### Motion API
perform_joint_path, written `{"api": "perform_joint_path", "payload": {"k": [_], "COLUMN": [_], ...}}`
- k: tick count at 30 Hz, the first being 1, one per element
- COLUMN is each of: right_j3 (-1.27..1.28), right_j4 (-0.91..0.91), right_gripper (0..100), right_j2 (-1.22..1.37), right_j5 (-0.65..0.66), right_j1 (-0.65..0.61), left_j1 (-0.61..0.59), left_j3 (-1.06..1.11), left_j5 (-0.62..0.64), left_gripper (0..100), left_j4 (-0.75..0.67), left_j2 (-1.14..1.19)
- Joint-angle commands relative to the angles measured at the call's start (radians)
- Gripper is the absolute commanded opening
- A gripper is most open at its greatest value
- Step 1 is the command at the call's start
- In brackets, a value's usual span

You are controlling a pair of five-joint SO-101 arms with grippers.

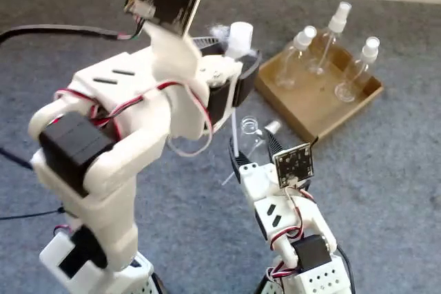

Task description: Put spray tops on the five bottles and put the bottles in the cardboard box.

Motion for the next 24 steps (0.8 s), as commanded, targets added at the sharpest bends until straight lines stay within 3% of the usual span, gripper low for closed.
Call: {"api": "perform_joint_path", "payload": {"k": [1, 7, 16, 24], "right_j3": [0.159, 0.159, 0.159, 0.159], "right_j4": [-0.024, -0.024, -0.007, 0.019], "right_gripper": [1.0, 1.0, 1.0, 1.0], "right_j2": [-0.007, -0.007, -0.002, -0.007], "right_j5": [-0.008, -0.006, -0.006, -0.003], "right_j1": [-0.012, -0.012, -0.012, -0.015], "left_j1": [0.013, 0.004, 0.002, -0.156], "left_j3": [0.143, 0.432, 0.812, 1.145], "left_j5": [-0.029, -0.032, -0.032, -0.032], "left_gripper": [0, 0, 0, 0], "left_j4": [0.005, -0.044, -0.522, -0.944], "left_j2": [-0.136, -0.274, -0.386, -0.458]}}
